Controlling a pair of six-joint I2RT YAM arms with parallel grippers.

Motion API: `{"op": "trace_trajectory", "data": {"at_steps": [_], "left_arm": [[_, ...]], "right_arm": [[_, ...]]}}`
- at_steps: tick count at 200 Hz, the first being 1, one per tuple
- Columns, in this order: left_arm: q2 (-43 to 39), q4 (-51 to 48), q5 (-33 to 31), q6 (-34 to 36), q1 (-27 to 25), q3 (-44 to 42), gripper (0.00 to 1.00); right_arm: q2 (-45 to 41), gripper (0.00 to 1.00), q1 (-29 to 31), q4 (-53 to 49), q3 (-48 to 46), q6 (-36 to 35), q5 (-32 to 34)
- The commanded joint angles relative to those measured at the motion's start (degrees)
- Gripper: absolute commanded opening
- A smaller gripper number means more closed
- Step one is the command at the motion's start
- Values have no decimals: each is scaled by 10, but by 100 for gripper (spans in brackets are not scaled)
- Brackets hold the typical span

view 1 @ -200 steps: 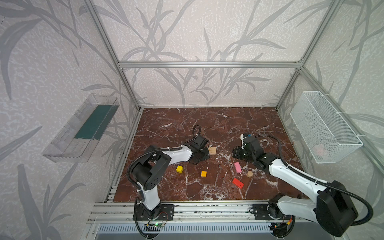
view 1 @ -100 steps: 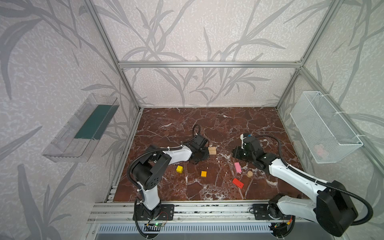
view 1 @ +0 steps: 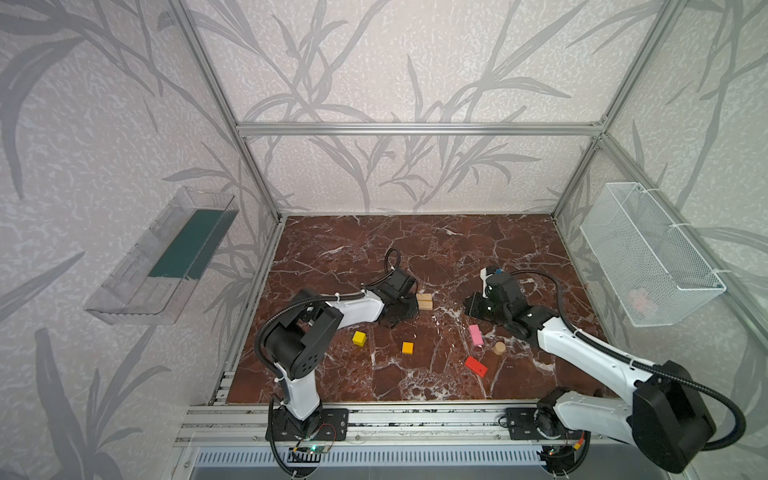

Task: Build the wood block tower

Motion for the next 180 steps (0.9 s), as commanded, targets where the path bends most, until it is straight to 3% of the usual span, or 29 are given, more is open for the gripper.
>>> {"op": "trace_trajectory", "data": {"at_steps": [1,89,180], "left_arm": [[-13,-5,-4,-5,1,-22,0],[-120,-43,-49,19,-3,-73,0],[-142,-63,-66,31,-3,-81,0]], "right_arm": [[13,0,-2,16,-2,3,-15],[121,0,43,43,31,9,-53],[225,0,70,100,51,31,-69]]}}
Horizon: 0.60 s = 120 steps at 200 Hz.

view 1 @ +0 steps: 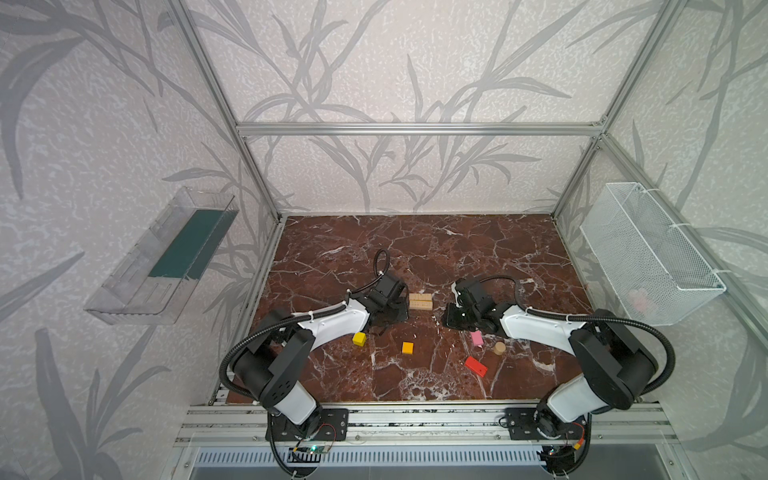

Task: Build the wood block tower

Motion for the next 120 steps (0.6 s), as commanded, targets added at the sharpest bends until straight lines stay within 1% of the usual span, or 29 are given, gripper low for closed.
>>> {"op": "trace_trajectory", "data": {"at_steps": [1,64,86,90,120], "left_arm": [[-20,-16,-18,6,-1,-11,0],[-39,-29,-34,9,-1,-22,0],[-44,-33,-41,11,0,-23,0],[-45,-34,-42,12,0,-23,0],[-50,-40,-44,14,0,-27,0]], "right_arm": [[17,0,5,30,18,11,-5],[68,0,7,86,22,30,-14],[71,0,7,97,25,33,-10],[86,0,7,98,26,33,-9],[103,0,7,107,30,39,-9]]}}
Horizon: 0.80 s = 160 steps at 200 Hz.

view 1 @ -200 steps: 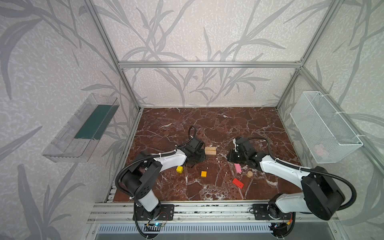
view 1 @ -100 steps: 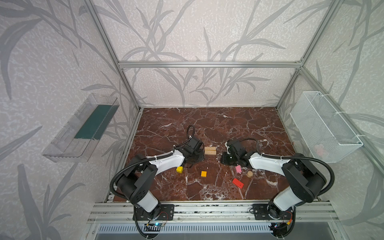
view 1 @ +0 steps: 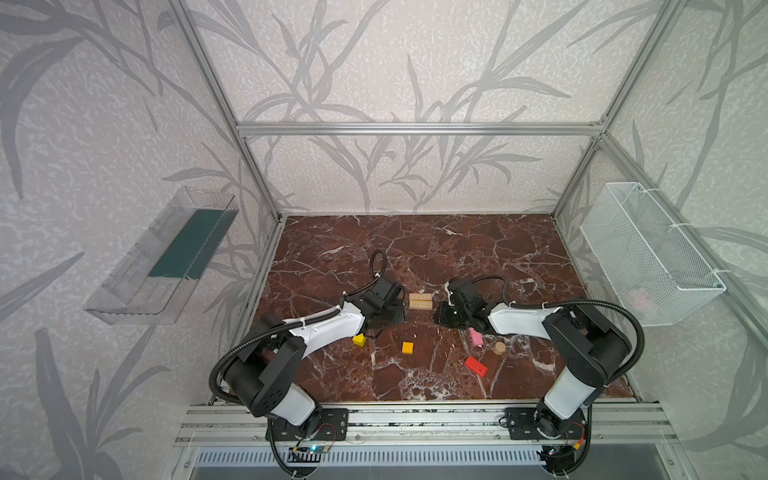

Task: Build the wood block tower

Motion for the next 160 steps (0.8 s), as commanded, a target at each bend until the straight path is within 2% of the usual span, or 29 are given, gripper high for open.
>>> {"op": "trace_trajectory", "data": {"at_steps": [1,160], "left_arm": [[-14,-19,-19,4,0,-9,0],[-14,-26,-24,9,0,-6,0]], "right_arm": [[18,0,3,15,11,8,2],[38,0,3,30,8,23,26]]}}
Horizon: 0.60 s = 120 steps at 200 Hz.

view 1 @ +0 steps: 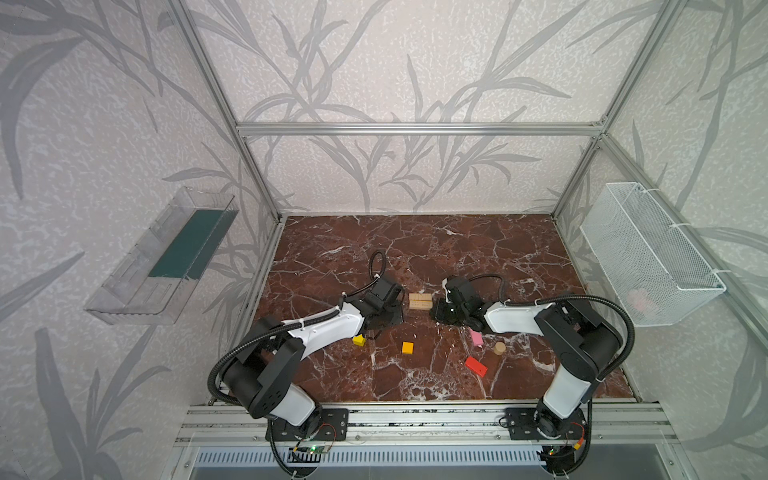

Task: Build the wood block tower

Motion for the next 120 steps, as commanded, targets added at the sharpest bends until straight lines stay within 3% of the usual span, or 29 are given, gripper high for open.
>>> {"op": "trace_trajectory", "data": {"at_steps": [1,120], "left_arm": [[-12,-15,-17,5,0,-3,0],[-8,-16,-16,9,0,0,0]], "right_arm": [[14,0,3,-16,2,5,14],[14,0,3,-16,-1,9,26]]}}
